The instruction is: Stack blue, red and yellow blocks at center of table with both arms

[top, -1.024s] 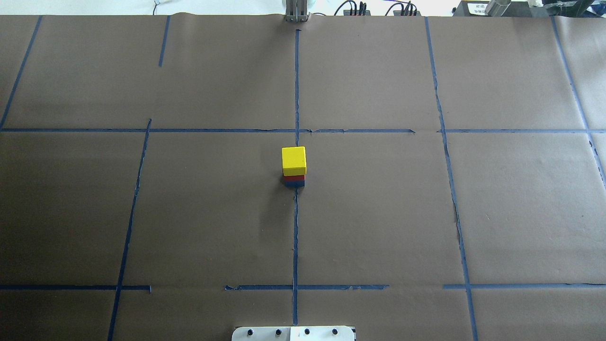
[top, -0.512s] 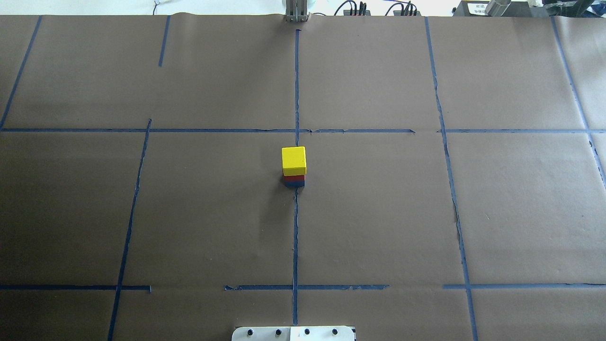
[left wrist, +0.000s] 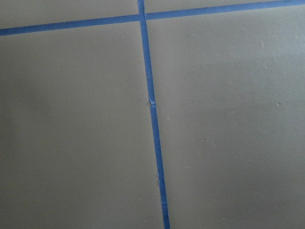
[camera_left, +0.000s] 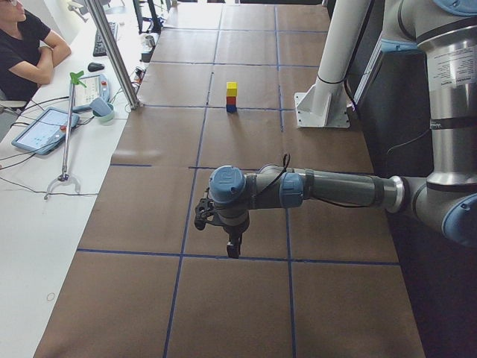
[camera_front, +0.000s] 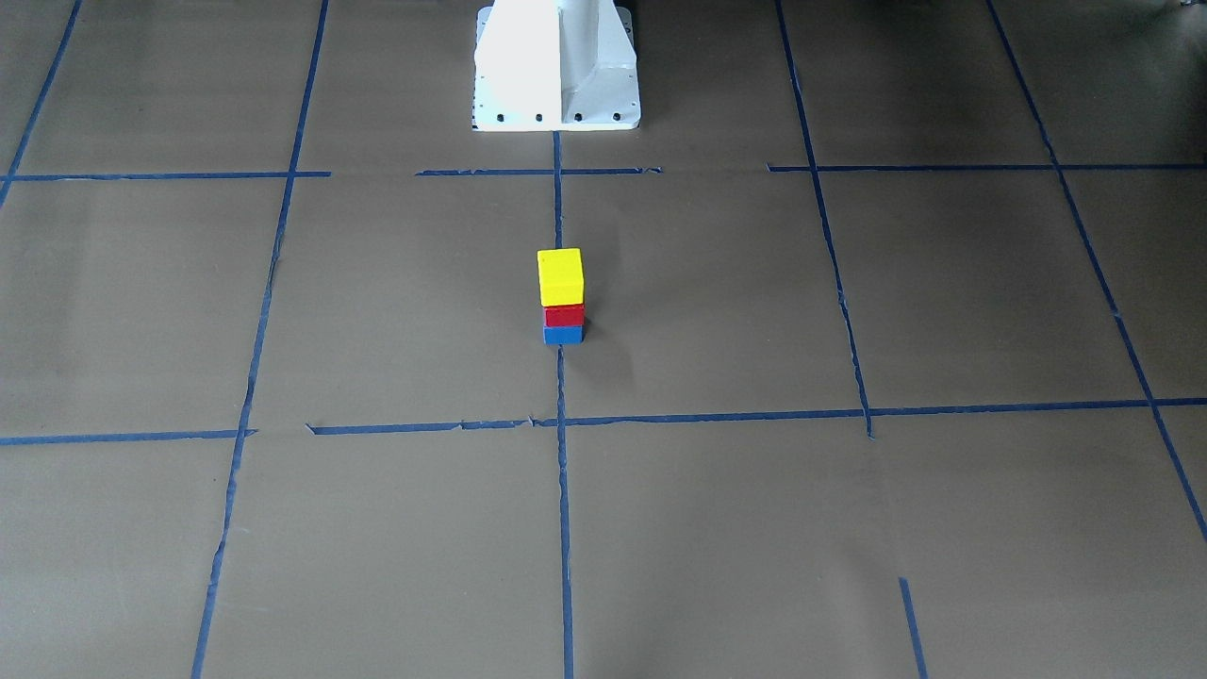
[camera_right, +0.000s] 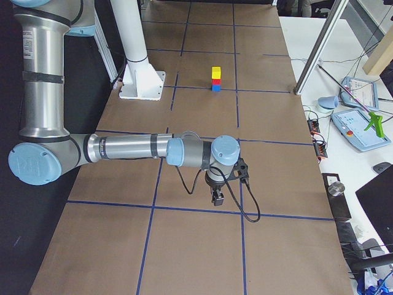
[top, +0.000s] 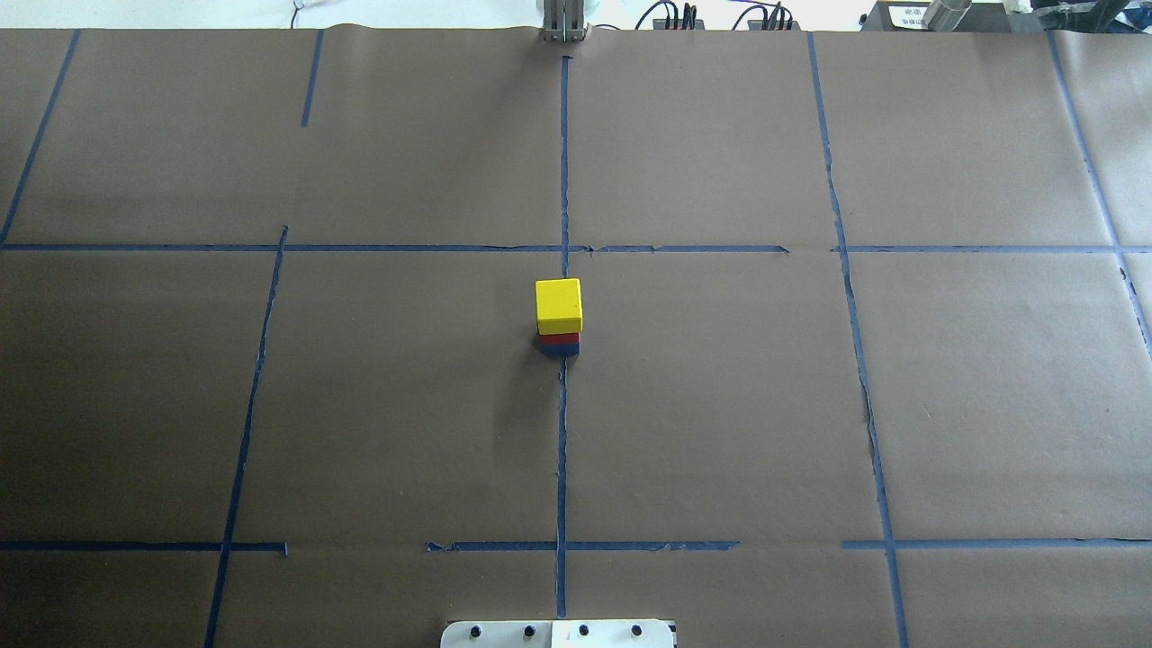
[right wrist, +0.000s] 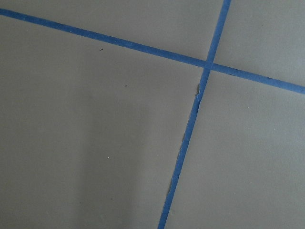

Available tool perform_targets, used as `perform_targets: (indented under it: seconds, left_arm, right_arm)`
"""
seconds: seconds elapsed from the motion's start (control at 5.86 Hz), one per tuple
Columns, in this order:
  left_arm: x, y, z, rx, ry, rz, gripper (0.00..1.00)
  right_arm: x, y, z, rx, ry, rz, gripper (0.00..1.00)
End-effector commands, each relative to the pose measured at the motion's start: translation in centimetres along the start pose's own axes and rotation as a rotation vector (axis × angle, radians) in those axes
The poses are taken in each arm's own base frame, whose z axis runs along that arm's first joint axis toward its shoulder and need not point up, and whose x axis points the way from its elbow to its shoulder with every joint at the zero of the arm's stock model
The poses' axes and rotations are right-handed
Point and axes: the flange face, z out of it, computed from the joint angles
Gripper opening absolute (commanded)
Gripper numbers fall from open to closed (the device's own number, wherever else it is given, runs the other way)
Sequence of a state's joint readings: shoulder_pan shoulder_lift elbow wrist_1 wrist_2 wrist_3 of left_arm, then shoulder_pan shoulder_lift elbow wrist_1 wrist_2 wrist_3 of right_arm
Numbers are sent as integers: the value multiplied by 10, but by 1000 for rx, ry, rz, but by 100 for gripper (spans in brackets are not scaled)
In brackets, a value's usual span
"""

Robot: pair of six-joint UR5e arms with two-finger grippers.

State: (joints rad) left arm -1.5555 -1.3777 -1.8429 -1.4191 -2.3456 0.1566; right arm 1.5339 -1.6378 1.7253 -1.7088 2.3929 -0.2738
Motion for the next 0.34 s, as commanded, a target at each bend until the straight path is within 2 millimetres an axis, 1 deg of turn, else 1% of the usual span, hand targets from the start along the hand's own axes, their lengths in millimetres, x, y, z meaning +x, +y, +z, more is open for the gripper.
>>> perform_targets:
  seconds: [0.0,0.17]
  left_arm:
    - [-3,-7,-4,43,-59,12,100]
    - [2,-11,-10,78,-60,-8,100]
  right_arm:
    - [-1,1,-1,1,0,3,100]
    - [0,2,0,-1,0,5,100]
